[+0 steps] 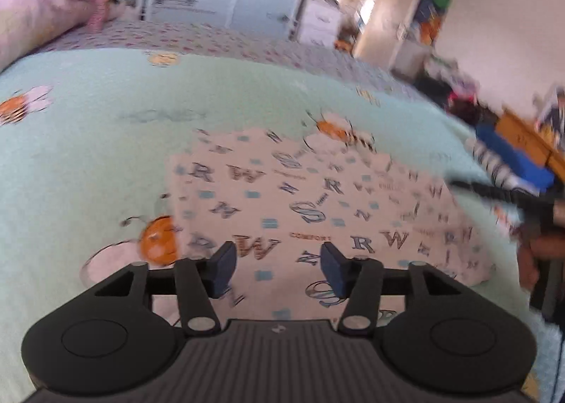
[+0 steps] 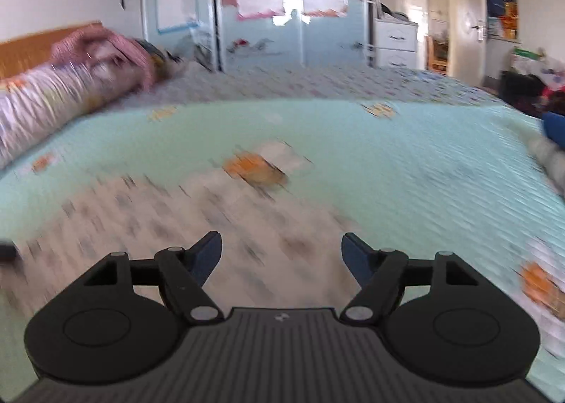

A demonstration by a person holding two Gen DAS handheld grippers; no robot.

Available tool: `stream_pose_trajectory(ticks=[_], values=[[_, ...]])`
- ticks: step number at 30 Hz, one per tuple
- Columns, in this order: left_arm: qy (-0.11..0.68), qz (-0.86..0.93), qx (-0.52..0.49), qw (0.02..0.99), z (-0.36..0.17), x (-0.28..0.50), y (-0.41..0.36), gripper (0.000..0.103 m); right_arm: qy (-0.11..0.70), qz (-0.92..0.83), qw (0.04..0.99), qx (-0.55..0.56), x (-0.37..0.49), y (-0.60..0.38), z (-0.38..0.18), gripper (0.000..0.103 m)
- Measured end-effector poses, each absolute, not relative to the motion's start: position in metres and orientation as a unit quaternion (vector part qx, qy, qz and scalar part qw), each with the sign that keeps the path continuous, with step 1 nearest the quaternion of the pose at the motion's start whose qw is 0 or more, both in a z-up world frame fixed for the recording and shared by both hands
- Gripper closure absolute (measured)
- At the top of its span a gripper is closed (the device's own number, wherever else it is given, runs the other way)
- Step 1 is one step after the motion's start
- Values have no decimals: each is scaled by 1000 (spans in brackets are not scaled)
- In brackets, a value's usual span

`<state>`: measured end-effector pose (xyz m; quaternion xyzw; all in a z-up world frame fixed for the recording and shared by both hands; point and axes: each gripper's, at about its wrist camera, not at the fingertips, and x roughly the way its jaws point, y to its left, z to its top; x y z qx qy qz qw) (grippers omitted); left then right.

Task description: Fold clothes

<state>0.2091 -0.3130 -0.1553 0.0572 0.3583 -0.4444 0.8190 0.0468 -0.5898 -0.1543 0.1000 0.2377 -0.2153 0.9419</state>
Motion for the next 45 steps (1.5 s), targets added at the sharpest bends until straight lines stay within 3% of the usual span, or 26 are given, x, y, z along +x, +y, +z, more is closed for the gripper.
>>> stream_pose_trajectory(ticks=[5, 9, 12, 18, 29, 38, 45], values=[[372, -433, 73, 818, -166, 207, -316, 47, 334, -229, 913, 57, 101, -602, -189, 28], [349, -447, 53, 822, -146, 187, -292, 42, 279, -284, 910, 115, 49, -610, -174, 27], [377, -428, 26, 821, -151, 177, -280, 40, 251, -259, 923, 136, 14, -583, -161, 27], [426, -403, -42, 809, -149, 143, -248, 40, 300, -279, 896, 171, -42, -530, -185, 23], [458, -344, -91, 815, -129, 96, -181, 39, 244, -328, 881, 239, -169, -485, -158, 20], [476, -312, -207, 796, -133, 106, -140, 38, 255, -283, 886, 264, -178, -441, -180, 19], [472, -276, -307, 779, -158, 148, -170, 37, 263, -266, 897, 235, -166, -427, -173, 19]])
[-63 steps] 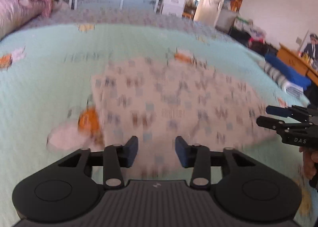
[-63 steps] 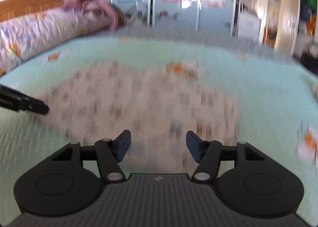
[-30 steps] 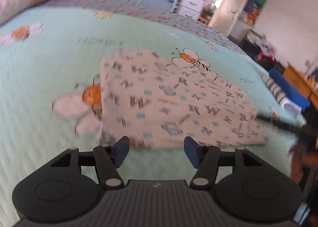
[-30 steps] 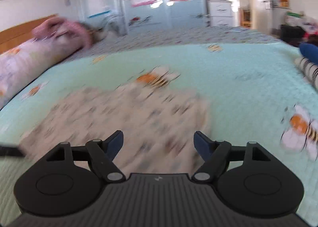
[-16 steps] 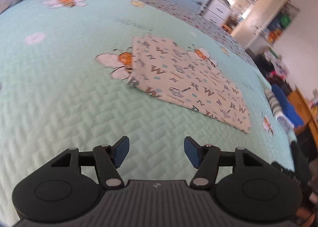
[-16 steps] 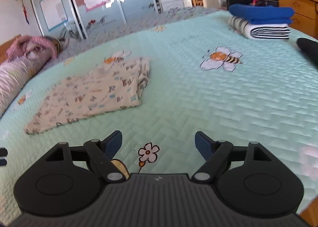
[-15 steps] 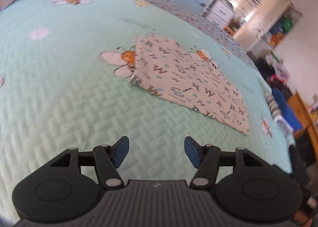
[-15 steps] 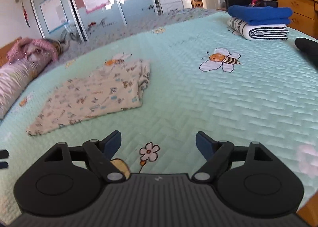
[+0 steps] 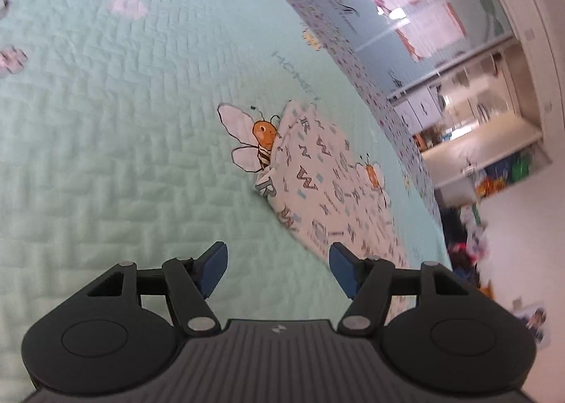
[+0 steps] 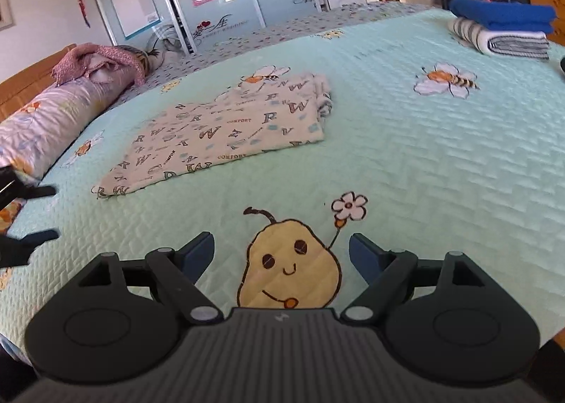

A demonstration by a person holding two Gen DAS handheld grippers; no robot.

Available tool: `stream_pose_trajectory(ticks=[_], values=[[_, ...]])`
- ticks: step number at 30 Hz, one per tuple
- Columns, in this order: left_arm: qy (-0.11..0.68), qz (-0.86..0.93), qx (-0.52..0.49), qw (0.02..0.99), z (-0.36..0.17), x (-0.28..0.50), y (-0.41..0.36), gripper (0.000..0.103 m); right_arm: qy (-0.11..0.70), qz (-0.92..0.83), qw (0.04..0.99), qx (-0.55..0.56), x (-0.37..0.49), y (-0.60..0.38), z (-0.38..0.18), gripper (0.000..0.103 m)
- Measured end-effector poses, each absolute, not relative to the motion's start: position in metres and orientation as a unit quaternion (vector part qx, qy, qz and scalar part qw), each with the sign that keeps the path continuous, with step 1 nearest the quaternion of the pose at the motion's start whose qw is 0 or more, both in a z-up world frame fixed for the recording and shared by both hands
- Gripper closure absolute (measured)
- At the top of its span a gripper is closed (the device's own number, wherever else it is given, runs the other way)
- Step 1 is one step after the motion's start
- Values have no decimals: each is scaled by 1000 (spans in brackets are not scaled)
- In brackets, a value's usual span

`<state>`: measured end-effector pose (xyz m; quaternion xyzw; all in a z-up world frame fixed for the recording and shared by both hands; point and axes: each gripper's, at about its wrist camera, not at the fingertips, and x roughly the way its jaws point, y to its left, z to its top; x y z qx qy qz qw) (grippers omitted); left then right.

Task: Fold clothes
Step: 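Move both grippers to the edge of the letter-print cloth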

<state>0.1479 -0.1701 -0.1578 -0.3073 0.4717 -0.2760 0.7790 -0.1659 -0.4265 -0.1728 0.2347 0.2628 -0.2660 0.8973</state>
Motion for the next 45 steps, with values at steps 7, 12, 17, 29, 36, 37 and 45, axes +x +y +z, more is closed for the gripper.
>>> stream_pose_trajectory(ticks=[7, 12, 17, 29, 36, 37, 45], values=[[475, -254, -376, 754, -189, 168, -202, 37, 286, -272, 897, 196, -139, -436, -157, 19], [454, -262, -419, 741, -199, 179, -206, 37, 272, -268, 910, 159, -96, -439, -124, 19], [431, -283, -416, 749, -199, 178, -211, 35, 239, -228, 935, 126, -23, -425, -83, 19], [413, -307, -370, 773, -201, 171, -224, 37, 454, -150, 873, 99, 256, -391, -73, 18], [427, -300, -406, 750, -204, 174, -215, 37, 577, -169, 799, 19, 351, -358, -128, 18], [427, -299, -409, 749, -203, 174, -215, 37, 586, -169, 792, 4, 358, -350, -133, 18], [422, -297, -411, 751, -196, 176, -220, 36, 622, -226, 745, -89, 397, -319, -162, 18]])
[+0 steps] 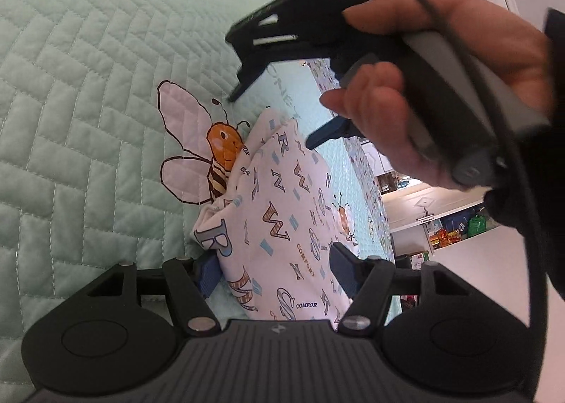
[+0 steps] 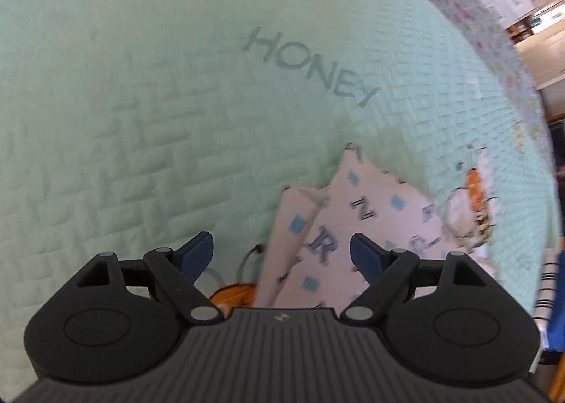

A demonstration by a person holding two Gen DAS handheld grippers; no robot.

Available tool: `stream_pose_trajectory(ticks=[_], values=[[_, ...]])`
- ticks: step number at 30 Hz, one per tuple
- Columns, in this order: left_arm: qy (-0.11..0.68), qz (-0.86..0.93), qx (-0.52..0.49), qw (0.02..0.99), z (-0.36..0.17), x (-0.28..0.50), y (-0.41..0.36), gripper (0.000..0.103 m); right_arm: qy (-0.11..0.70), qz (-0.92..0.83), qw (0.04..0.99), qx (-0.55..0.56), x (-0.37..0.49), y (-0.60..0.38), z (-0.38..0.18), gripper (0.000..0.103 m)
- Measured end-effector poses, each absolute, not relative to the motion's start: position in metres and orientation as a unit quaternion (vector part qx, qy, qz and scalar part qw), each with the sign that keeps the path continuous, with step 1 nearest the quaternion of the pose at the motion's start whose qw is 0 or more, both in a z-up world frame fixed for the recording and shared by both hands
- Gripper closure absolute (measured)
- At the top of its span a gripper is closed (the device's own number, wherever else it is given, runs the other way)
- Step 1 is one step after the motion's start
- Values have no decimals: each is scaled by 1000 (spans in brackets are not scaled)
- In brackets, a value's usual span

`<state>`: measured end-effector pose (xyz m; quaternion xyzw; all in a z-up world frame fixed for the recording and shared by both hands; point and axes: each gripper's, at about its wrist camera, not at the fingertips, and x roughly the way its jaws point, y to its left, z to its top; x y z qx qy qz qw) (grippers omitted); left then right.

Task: Fold clothes
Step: 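Move both grippers to the edge of the letter-print cloth, then close both grippers on the cloth edge and lift it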

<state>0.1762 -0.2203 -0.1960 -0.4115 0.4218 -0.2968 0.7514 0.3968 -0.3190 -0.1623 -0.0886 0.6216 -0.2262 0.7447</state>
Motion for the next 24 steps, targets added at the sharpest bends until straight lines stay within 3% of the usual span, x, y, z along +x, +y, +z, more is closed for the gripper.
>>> stream_pose_trajectory(ticks=[7, 12, 15, 20, 24], values=[[426, -293, -418, 747, -195, 181, -225, 36, 641, -264, 710, -125, 408, -322, -180, 10], [430, -294, -427, 739, -196, 186, -224, 36, 641, -298, 701, -101, 403, -335, -178, 11], [432, -300, -427, 735, -195, 188, -225, 36, 642, -305, 698, -88, 397, -344, -177, 24], [442, -311, -432, 722, -193, 192, -224, 41, 648, -290, 701, -58, 392, -347, -175, 70], [450, -318, -425, 718, -193, 197, -226, 47, 647, -293, 702, -49, 387, -353, -177, 79]])
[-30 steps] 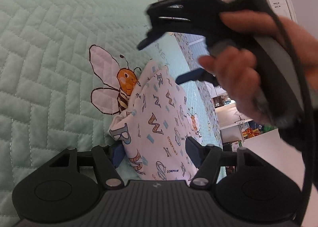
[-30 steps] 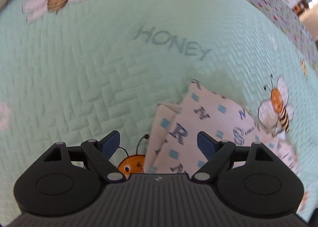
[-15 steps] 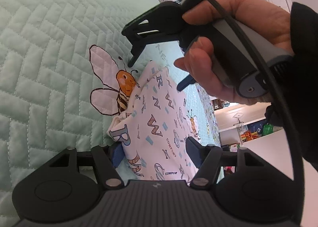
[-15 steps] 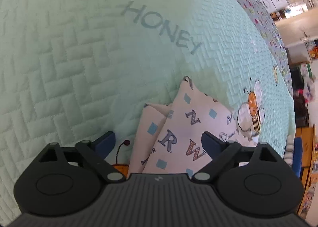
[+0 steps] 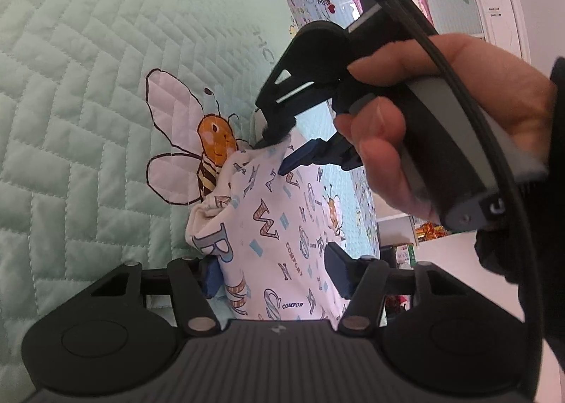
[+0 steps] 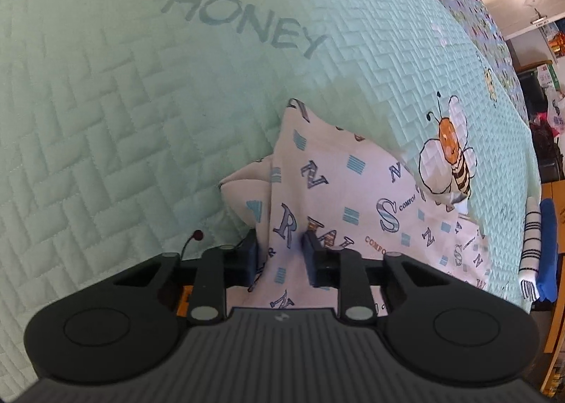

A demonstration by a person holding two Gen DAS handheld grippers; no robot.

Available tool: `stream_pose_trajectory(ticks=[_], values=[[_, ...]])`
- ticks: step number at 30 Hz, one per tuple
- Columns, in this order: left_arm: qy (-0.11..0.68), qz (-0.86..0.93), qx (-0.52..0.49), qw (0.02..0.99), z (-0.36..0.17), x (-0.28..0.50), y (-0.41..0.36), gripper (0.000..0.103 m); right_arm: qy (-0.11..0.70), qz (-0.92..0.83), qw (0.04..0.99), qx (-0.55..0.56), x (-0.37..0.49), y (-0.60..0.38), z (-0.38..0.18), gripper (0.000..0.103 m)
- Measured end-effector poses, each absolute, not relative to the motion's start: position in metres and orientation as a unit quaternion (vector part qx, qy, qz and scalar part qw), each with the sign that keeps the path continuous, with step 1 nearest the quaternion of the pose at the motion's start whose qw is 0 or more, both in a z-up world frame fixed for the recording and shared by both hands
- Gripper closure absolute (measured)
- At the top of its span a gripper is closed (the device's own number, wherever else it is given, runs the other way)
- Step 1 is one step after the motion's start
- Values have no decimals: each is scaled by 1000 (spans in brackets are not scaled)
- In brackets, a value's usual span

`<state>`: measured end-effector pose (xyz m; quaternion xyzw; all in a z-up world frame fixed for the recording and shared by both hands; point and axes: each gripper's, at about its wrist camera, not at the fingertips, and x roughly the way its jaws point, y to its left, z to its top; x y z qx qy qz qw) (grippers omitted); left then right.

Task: Fold clothes
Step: 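Close both grippers on the cloth edge and lift it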

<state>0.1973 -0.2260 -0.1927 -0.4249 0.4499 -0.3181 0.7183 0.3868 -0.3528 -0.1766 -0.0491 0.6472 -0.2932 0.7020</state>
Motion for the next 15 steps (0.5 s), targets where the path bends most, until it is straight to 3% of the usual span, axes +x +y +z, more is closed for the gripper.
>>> stream_pose_trajectory(ticks=[5, 15], values=[[470, -320, -417, 709, -193, 204, -229, 71, 644, -291, 707, -41, 383, -358, -176, 87], [475, -320, -408, 711, -191, 202, -230, 80, 638, -284, 715, -27, 379, -363, -174, 88]])
